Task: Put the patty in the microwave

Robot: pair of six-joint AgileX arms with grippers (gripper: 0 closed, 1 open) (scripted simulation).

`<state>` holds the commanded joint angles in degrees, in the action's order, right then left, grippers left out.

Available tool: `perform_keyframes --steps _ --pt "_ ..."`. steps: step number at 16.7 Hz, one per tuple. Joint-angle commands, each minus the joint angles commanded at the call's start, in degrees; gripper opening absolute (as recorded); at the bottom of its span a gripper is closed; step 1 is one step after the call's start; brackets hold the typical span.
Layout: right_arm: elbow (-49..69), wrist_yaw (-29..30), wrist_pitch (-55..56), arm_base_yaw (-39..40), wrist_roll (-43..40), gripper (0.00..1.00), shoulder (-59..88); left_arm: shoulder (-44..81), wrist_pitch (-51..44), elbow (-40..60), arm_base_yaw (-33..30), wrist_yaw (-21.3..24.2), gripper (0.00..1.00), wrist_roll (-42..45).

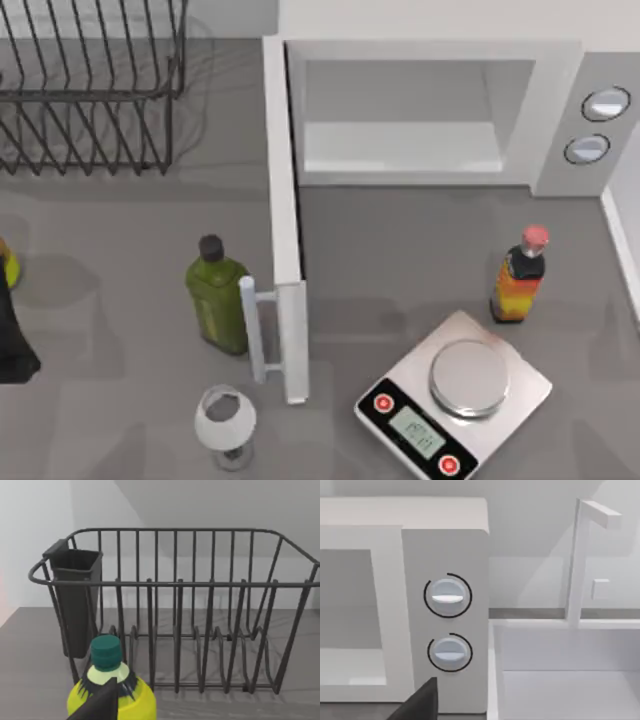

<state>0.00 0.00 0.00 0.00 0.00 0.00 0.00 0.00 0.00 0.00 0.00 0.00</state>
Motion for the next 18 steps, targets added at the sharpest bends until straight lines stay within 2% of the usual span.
perform_keyframes --steps 3,7,18 --pt "0.57 0.02 -0.66 -0.19 -0.31 1.0 0.72 0.0 0.0 0.0 0.0 0.0 1.0 0.0" --pt "6.66 0.01 -7.91 -2.08 -3.61 1.0 9.33 0.0 0.0 0.0 0.0 0.0 1.0 0.0" --pt "34.69 -0.34 -44.25 -11.06 -19.11 1.0 62.02 0.0 0.0 0.0 0.0 0.0 1.0 0.0"
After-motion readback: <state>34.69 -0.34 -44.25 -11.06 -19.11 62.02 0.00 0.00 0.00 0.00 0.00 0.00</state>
